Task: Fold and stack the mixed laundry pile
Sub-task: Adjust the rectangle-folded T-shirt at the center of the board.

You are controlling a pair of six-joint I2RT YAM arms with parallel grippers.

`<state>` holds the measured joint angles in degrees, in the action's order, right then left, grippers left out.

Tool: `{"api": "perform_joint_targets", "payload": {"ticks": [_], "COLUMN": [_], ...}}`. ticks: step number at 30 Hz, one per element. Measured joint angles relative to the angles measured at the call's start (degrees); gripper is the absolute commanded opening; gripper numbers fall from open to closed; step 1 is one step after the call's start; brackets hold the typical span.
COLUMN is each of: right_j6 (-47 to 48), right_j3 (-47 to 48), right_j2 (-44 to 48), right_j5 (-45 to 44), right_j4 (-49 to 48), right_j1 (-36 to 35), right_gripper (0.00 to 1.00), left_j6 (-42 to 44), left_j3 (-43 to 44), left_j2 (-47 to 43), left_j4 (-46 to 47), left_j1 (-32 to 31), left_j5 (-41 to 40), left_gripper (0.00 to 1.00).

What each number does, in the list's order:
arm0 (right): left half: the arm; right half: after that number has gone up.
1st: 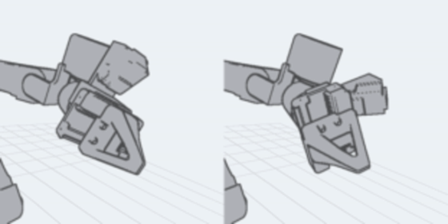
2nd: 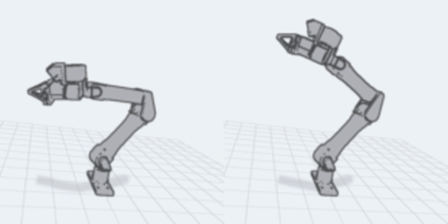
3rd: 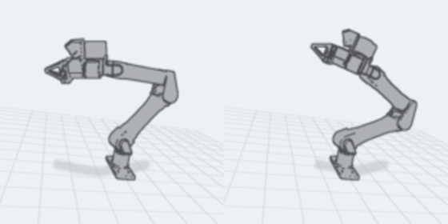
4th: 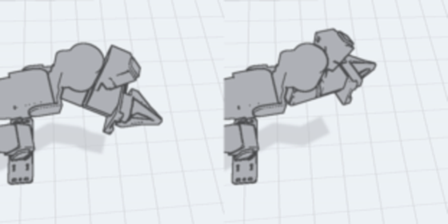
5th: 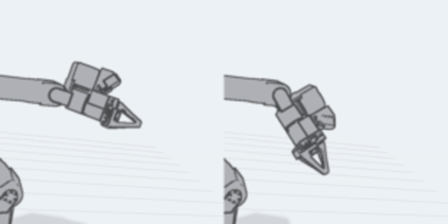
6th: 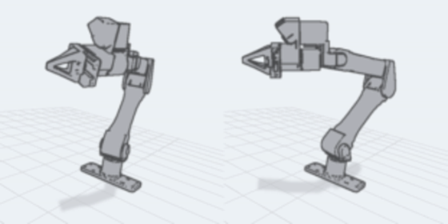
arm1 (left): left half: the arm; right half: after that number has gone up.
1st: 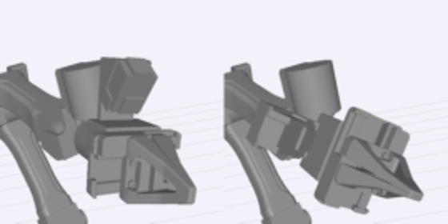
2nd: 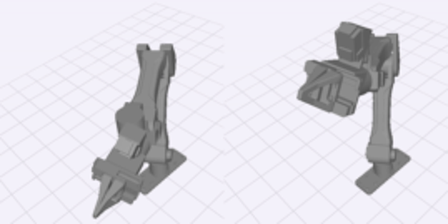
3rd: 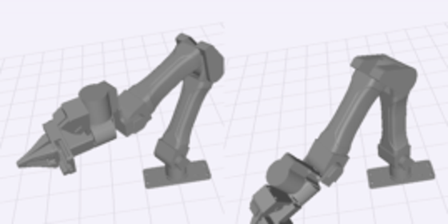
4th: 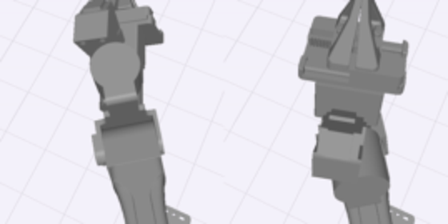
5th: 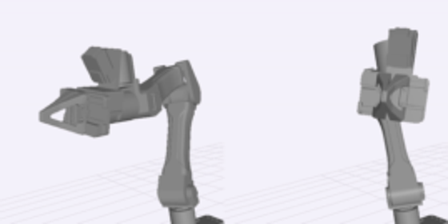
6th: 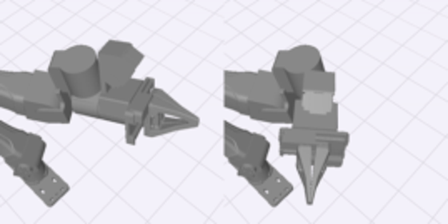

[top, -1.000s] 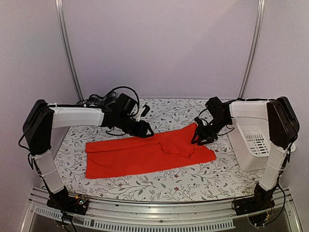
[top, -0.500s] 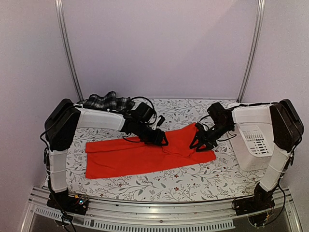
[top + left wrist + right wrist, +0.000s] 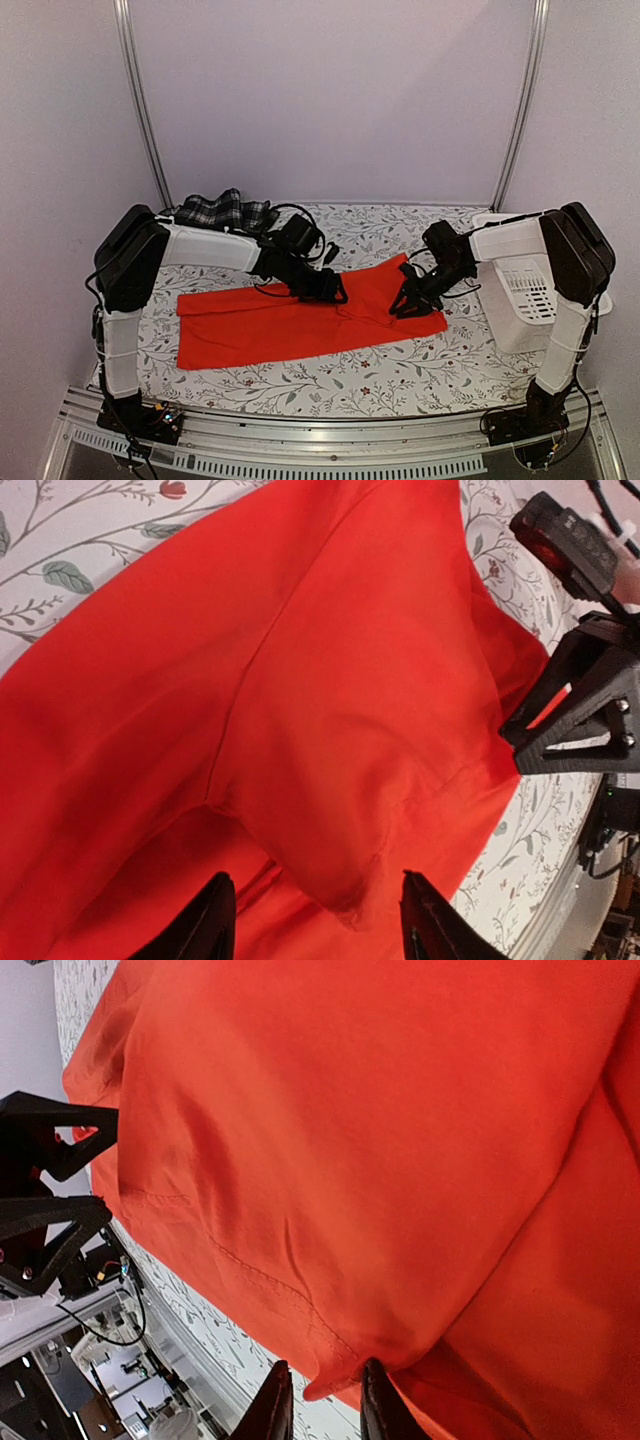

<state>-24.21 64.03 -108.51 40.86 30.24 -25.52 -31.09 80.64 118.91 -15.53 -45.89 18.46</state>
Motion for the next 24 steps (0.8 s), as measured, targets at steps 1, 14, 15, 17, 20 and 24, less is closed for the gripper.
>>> {"api": "perform_joint_targets", "payload": {"ticks": [1, 14, 15, 17, 20, 24], "right_j6": [-0.3, -0.1, -0.1, 0.0, -0.1, -0.3], "right_j3": [0.0, -1.5, -1.5, -1.5, -1.5, -1.5], "right_j2": [-0.1, 0.0, 0.1, 0.3, 0.3, 0.3], "right_j5": [0.0, -0.5, -0.9, -1.6, -2.3, -2.9], "right_j4": [0.0, 0.7, 0.9, 1.3, 1.4, 1.3], "right_j1": [0.0, -0.1, -0.2, -0.4, -1.1, -2.0], "right_gripper": [0.12, 0.35, 0.36, 0.36, 0.36, 0.29], "left_j6": [-0.1, -0.6, -0.6, -0.6, -0.6, -0.6], "left_j3": [0.0, 0.0, 0.0, 0.0, 0.0, 0.0], "left_j2": [0.2, 1.3, 1.3, 1.3, 1.3, 1.3], "left_j4": [-0.2, -0.5, -0.6, -0.6, -0.6, -0.6], "left_j1": [0.0, 0.0, 0.0, 0.0, 0.0, 0.0], "left_j5": [-0.1, 0.0, 0.0, 0.0, 0.0, 0.0], "left_gripper": [0.55, 0.52, 0.52, 0.52, 0.52, 0.52]}}
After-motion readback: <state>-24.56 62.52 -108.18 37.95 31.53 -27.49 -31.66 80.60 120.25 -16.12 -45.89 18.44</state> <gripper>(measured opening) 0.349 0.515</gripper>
